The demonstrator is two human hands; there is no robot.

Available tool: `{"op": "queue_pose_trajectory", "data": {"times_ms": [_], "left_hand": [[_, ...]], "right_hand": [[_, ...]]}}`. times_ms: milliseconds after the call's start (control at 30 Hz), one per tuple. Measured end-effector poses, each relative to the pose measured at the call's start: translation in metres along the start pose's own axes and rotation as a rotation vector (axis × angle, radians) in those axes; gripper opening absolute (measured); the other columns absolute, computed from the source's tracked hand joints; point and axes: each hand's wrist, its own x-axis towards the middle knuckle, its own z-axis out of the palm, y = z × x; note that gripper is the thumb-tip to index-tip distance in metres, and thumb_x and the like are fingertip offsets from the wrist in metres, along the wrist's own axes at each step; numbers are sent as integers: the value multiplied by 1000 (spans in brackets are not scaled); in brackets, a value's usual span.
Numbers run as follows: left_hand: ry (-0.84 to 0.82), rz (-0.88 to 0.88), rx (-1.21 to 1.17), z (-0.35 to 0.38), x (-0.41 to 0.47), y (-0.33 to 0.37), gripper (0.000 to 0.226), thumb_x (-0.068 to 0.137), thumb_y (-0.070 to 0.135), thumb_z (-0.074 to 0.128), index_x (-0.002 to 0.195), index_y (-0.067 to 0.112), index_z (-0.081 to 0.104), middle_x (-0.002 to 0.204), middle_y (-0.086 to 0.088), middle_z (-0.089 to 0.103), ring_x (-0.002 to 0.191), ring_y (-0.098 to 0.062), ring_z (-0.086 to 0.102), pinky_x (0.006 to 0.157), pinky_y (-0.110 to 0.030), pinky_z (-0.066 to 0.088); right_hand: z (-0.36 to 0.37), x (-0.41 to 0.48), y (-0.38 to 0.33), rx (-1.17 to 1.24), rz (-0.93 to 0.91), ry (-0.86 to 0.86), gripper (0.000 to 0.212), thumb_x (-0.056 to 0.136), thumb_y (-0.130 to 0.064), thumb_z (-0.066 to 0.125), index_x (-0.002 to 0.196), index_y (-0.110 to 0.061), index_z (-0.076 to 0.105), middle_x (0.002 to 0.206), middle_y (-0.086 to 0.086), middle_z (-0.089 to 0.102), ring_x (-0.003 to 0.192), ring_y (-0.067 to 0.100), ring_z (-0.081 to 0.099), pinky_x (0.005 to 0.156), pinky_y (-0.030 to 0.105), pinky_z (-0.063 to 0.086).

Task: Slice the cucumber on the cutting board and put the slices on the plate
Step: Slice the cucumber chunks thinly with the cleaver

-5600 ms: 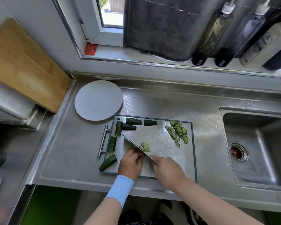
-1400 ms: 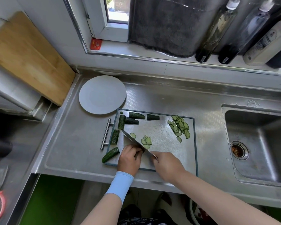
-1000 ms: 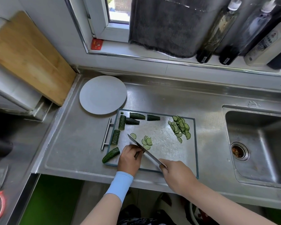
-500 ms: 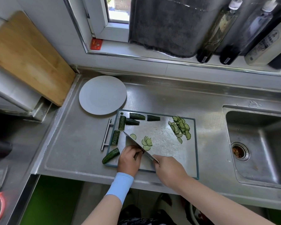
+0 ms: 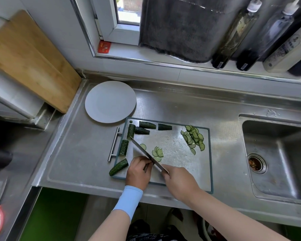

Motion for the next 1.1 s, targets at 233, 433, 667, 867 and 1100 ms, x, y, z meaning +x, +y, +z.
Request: {"op": "queue_pose_trajectory", "data": {"times_ms": [233,433,667,867,1100], "left_hand": [[-4,6,-19,0,1,-1,12,75,4,79,83,9,73,85,-1,65,83,-16,59,81,-9,40],[-9,-1,-16,0,1,-1,11,76,5,79,83,10,73,85,0,65,82,-16,60,79,-12,42],[-10,-15,-12,0,2,-2,12,74,1,79,82,9,73,85,-1,65,84,-15,59,81,-8,38],[-3,-2,-5,3,0,-5,6,77,5,74,81,9,72,86,-1,66,85,-16,60,82,-8,37],[26,32,-23,2,-2,-5,7,82,12,66,82,8,72,87,-2,65,86,-17,60,79,-19,46]], "right_hand": [[-5,-22,16,-40,20,-24,23,105,-31,38,92,-31,58,73,-1,64,68,18,58,63,33,47],[-5,-23,19,-38,18,-33,25,105,-30,38,89,-34,56,70,-3,60,60,14,50,57,28,40],[-3,-8,11,-23,27,-40,31,103,-27,39,74,-32,46,64,-5,53,59,15,45,58,31,39],[3,12,-4,-18,31,-17,23,101,-24,40,84,-32,51,66,-9,48,68,18,47,65,32,42],[6,15,-7,-39,22,-5,26,101,-26,41,111,-29,65,81,-1,61,76,19,49,66,30,39]]}}
